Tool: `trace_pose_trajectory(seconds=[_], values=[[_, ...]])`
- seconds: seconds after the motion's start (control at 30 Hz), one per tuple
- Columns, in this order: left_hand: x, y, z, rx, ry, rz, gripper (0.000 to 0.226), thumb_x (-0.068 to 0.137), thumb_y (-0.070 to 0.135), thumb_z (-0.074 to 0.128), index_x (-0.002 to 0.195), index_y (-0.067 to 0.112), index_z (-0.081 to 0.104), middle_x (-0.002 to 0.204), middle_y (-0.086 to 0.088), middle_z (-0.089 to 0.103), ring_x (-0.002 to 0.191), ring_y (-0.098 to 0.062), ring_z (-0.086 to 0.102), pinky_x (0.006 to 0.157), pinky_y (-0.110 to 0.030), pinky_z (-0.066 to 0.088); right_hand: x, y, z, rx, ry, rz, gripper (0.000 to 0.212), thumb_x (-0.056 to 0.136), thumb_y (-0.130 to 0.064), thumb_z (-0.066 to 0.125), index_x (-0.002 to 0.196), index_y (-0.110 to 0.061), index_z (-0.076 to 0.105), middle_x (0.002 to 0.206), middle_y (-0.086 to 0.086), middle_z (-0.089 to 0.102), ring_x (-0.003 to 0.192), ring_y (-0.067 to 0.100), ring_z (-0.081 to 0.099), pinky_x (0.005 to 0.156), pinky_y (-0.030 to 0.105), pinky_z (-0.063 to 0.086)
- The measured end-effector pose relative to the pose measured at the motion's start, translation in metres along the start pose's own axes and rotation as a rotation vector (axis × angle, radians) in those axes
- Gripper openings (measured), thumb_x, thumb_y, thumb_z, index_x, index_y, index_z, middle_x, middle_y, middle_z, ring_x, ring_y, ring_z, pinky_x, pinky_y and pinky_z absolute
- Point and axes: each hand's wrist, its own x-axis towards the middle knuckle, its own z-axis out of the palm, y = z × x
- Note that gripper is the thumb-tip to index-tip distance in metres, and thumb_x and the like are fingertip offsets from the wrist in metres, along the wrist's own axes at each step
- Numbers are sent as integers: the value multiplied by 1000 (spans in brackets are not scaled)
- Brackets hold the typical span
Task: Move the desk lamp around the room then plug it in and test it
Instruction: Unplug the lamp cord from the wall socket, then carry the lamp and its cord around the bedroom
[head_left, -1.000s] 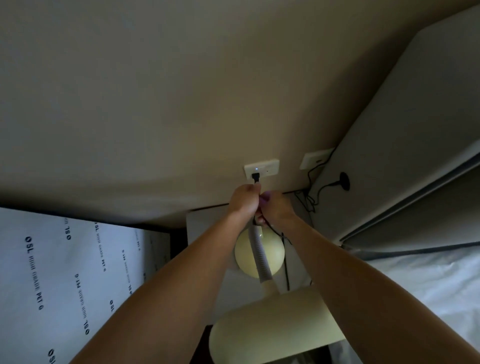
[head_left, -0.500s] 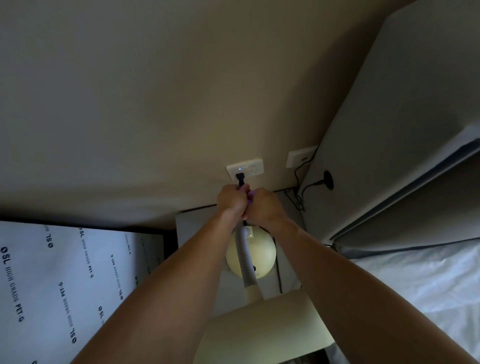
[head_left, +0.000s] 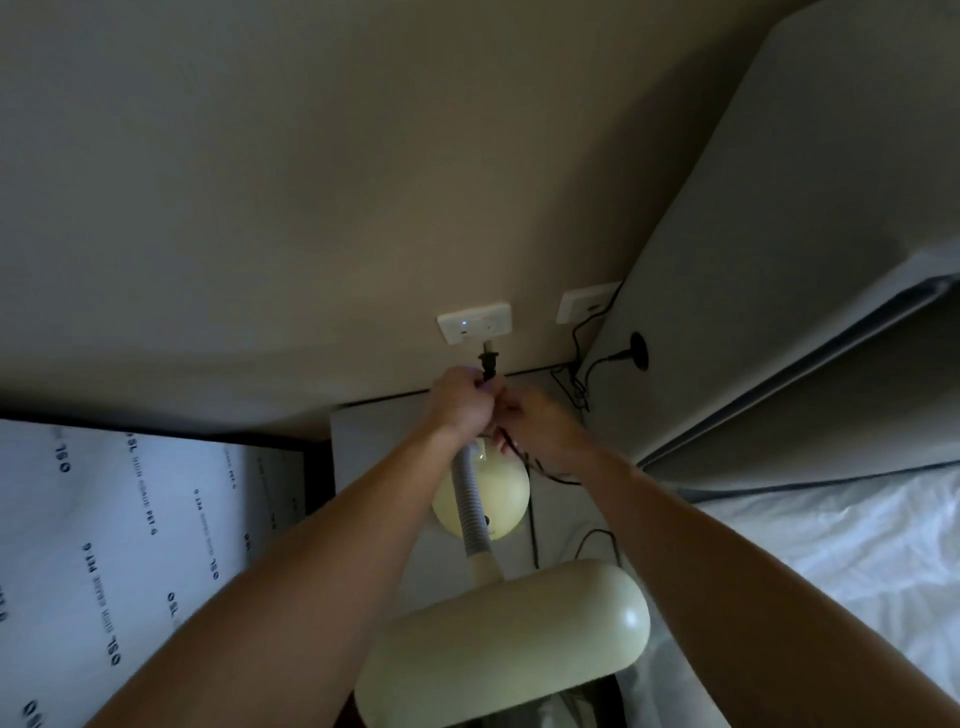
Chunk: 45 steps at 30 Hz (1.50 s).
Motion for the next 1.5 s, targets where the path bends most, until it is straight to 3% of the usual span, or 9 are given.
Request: trace_pose_trajectory(seconds=[0.17, 0.27, 0.5, 0.63, 0.83, 1.1, 1.2, 1.37, 1.5], values=[[-14, 2, -28, -302, 68, -45, 23, 91, 28, 64, 74, 13, 69, 86, -8, 76, 67, -16, 70, 51, -16, 50, -15, 9, -23, -378, 72, -102, 33, 82, -42, 70, 60, -20, 58, 56, -9, 52, 54, 8, 49, 57, 26, 38], [-28, 1, -52, -410, 175, -50, 19, 95, 23, 60, 88, 9, 69, 81, -1, 74, 47, 1, 60, 46, -13, 42, -26, 19, -30, -556, 54, -69, 32, 88, -27, 69, 61, -32, 53, 60, -12, 54, 59, 5, 51, 59, 24, 39], [-72, -4, -134, -782, 311, -63, 17, 105, 23, 39, 104, 8, 47, 81, -11, 67, 48, -15, 68, 47, -24, 56, -65, -5, -51, -850, 72, -94, 23, 94, -23, 59, 73, -31, 56, 67, -12, 56, 68, 12, 57, 57, 26, 44], [-100, 6, -172, -773, 432, 31, 19, 105, 24, 39, 104, 7, 46, 75, -10, 60, 46, -15, 65, 48, -25, 56, -88, -38, -47, -1085, 79, -148, 10, 95, -25, 57, 98, -21, 66, 83, -2, 60, 80, 17, 57, 51, 22, 30], [-132, 30, -215, -669, 435, 196, 24, 105, 25, 38, 111, 8, 53, 72, -6, 61, 47, -11, 63, 51, -26, 54, -133, -90, -42, -1338, 161, -164, 21, 97, -24, 46, 106, -18, 64, 106, 10, 64, 98, 28, 61, 82, 37, 54], [-193, 29, -240, -589, 317, 299, 27, 105, 19, 37, 111, 4, 58, 54, -1, 41, 38, -11, 54, 68, -37, 57, -228, -88, -13, -1594, 309, 17, 27, 93, -24, 56, 119, -20, 60, 115, 5, 64, 106, 24, 63, 77, 33, 47], [-221, 1, -272, -673, 343, 230, 25, 104, 23, 39, 107, 6, 58, 60, 0, 29, 35, -8, 32, 56, -36, 60, -265, -63, -16, -1474, 294, 221, 28, 90, -28, 58, 115, -19, 65, 106, 3, 70, 97, 22, 68, 75, 31, 52], [-255, -48, -329, -548, 444, 283, 29, 100, 33, 48, 105, 11, 66, 59, 3, 40, 45, -11, 35, 44, -27, 37, -305, -46, 43, -931, -45, 379, 18, 94, -18, 63, 102, -4, 70, 84, 9, 77, 76, 23, 75, 71, 31, 61], [-279, -57, -340, -476, 354, 341, 25, 101, 31, 48, 99, 14, 66, 66, 1, 52, 51, -11, 44, 50, -28, 43, -300, -72, 139, -649, -223, 183, 24, 100, -20, 52, 105, -2, 68, 85, 13, 75, 78, 27, 74, 75, 36, 62]])
